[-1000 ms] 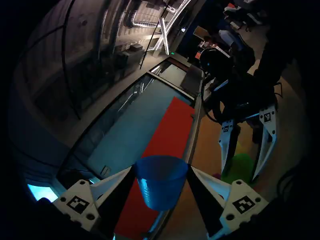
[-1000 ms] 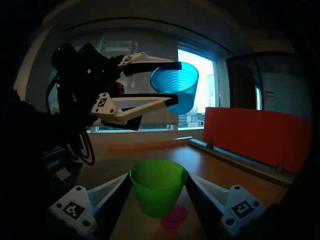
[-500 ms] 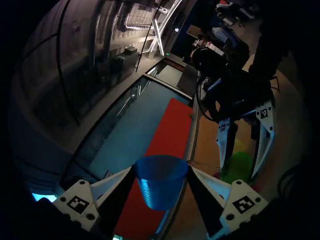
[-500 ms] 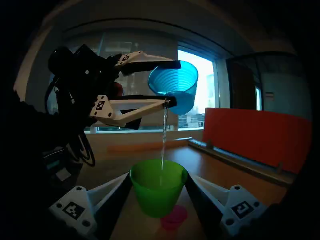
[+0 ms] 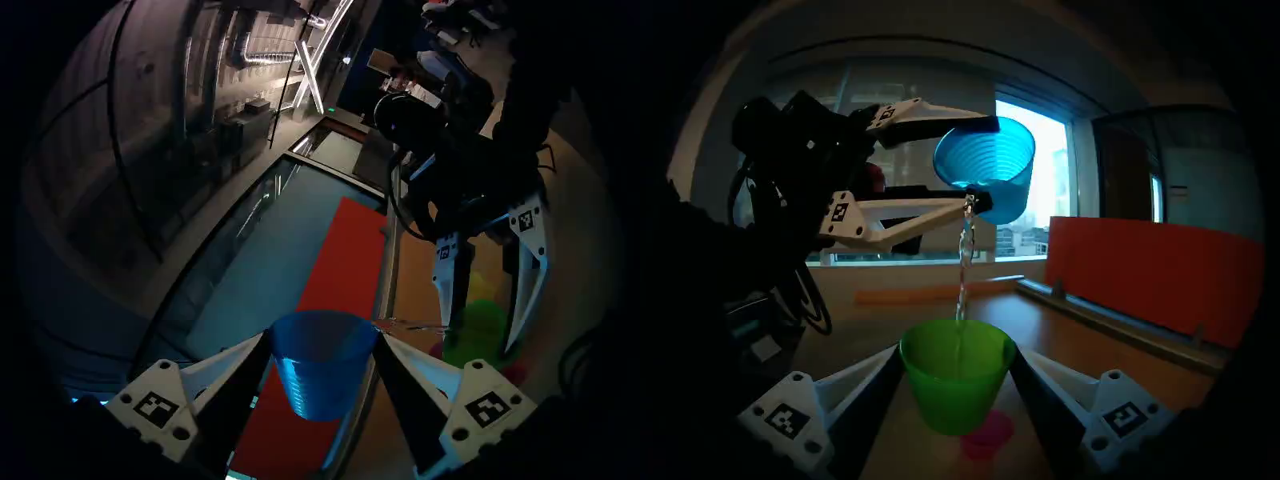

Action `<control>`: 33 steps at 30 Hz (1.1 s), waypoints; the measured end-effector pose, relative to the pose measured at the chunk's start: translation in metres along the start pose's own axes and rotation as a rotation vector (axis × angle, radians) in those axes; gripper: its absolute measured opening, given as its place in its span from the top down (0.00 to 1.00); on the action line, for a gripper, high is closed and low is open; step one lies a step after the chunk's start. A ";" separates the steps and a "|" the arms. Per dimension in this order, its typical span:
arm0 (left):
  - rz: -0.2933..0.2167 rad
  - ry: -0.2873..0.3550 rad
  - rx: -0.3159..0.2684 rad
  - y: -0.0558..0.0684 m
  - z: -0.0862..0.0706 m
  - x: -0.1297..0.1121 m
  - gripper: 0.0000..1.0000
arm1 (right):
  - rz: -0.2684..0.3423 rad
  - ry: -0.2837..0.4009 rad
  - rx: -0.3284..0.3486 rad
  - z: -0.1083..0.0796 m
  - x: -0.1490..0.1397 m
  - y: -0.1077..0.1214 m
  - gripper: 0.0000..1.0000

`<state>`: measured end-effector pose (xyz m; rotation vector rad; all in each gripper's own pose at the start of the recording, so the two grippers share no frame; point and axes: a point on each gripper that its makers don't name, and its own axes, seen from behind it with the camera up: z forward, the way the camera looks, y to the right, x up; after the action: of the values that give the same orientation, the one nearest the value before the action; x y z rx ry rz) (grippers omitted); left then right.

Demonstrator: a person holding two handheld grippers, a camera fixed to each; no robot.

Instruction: Pour water

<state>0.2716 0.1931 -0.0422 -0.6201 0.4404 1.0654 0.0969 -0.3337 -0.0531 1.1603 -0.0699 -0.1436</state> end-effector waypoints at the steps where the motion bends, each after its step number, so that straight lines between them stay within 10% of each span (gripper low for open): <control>1: 0.004 0.000 0.000 0.000 0.000 0.000 0.11 | -0.001 0.000 0.000 0.000 0.000 0.000 0.08; 33: 0.095 -0.002 0.018 -0.004 -0.009 0.004 0.11 | -0.013 0.009 -0.004 0.002 0.008 -0.002 0.08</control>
<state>0.2767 0.1889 -0.0505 -0.5868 0.4812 1.1507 0.1040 -0.3375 -0.0541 1.1574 -0.0537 -0.1503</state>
